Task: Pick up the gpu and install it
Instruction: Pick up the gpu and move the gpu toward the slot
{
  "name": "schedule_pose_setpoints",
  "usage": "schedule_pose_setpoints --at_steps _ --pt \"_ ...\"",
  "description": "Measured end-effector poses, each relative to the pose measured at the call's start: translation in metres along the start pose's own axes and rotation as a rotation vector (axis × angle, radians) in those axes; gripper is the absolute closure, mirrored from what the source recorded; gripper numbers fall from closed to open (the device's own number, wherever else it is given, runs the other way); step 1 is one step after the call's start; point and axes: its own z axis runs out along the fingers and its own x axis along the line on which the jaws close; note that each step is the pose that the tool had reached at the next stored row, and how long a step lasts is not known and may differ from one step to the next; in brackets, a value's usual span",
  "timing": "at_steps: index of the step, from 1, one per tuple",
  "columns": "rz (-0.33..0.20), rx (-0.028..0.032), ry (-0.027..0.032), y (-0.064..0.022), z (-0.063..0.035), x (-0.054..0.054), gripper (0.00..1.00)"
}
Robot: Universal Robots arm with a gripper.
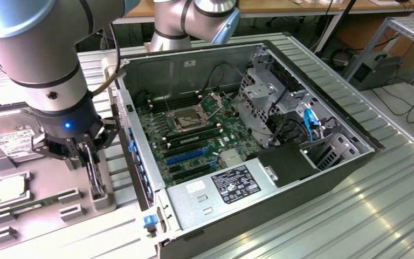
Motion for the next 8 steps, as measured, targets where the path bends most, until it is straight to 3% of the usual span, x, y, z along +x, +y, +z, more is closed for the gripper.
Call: schedule_pose_setpoints --at_steps 8 --pt "0.000 0.0000 0.0018 0.0015 -0.0396 -0.001 0.74"
